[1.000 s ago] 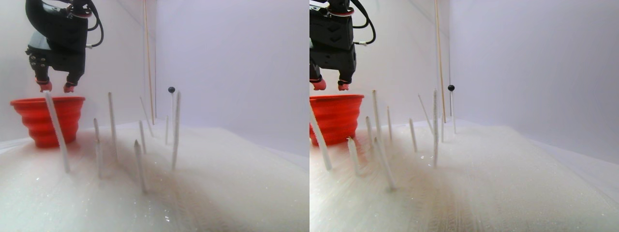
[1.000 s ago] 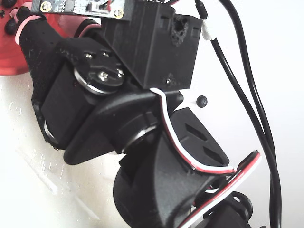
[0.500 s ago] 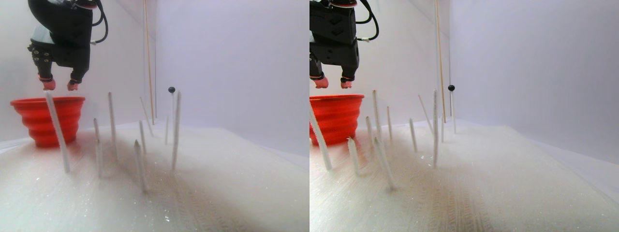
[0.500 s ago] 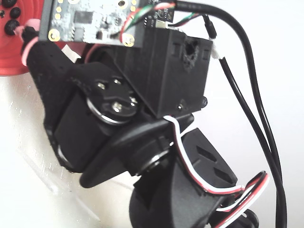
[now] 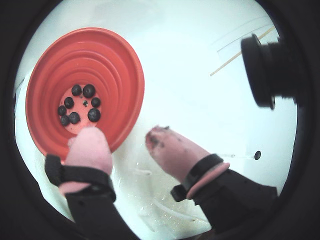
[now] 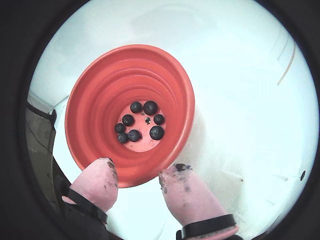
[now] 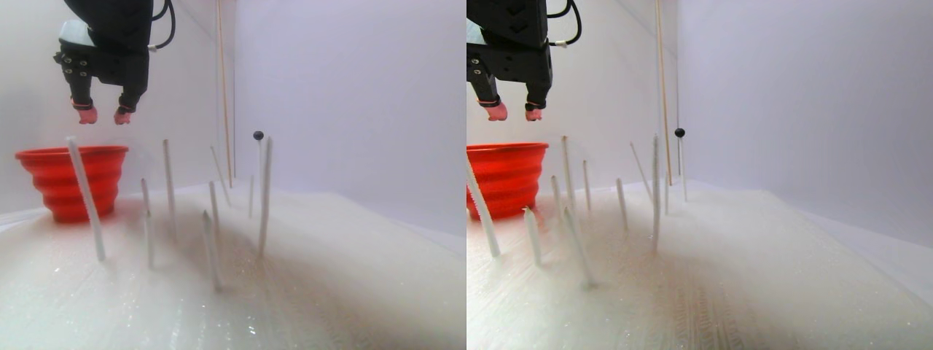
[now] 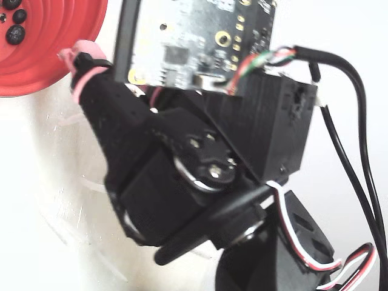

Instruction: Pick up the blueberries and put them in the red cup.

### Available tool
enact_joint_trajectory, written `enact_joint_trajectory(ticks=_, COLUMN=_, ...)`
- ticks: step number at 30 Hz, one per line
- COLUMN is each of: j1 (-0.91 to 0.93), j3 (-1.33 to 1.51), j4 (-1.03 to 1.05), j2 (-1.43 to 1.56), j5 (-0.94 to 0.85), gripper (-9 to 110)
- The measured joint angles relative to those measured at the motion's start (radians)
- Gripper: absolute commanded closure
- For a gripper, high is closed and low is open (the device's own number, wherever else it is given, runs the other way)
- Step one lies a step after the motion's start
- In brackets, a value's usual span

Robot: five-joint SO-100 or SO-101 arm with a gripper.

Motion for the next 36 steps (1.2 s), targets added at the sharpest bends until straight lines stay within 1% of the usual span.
enact_joint_trajectory(ticks=28, j1=0.132, j3=0.238, j4=0.179, j2=0.348, j5=-0.043, gripper=86)
enact_joint_trajectory(ticks=36, j1=0.176, j3=0.255, j4=0.262, j2=0.453, j5=-0.046, gripper=86)
